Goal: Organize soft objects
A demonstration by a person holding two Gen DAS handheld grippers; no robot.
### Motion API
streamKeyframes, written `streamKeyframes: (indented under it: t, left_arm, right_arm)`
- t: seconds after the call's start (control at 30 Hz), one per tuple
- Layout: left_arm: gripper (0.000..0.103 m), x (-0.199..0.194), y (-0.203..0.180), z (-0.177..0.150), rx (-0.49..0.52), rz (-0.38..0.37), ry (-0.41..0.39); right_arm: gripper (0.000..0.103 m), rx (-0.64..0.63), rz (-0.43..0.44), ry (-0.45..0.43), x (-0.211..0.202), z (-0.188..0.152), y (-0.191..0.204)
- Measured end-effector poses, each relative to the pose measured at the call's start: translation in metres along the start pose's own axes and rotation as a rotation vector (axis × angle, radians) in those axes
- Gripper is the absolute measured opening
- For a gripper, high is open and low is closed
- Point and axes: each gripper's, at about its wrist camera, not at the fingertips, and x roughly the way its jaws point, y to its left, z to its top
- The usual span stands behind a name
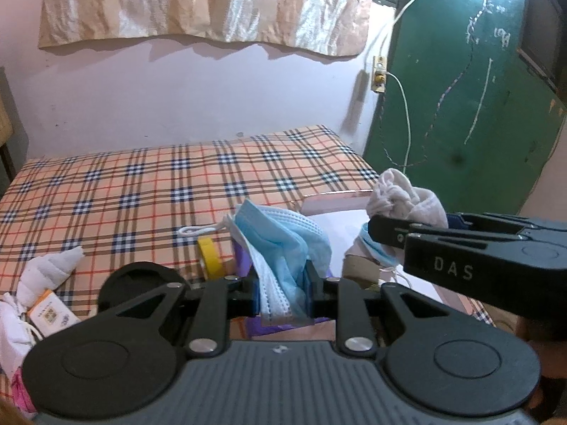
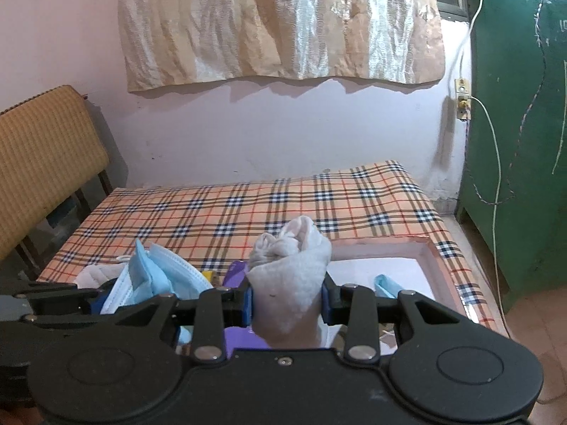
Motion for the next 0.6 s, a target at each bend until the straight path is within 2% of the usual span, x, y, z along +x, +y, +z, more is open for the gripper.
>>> streamKeyframes:
  t: [0.6]
  left_arm:
    - [0.025,0.023,-0.034,-0.002,0.040,-0.090,0.014]
  right_arm:
    - [0.042,0.048,-0.066,0.024,-0.004,-0.012,-0.051]
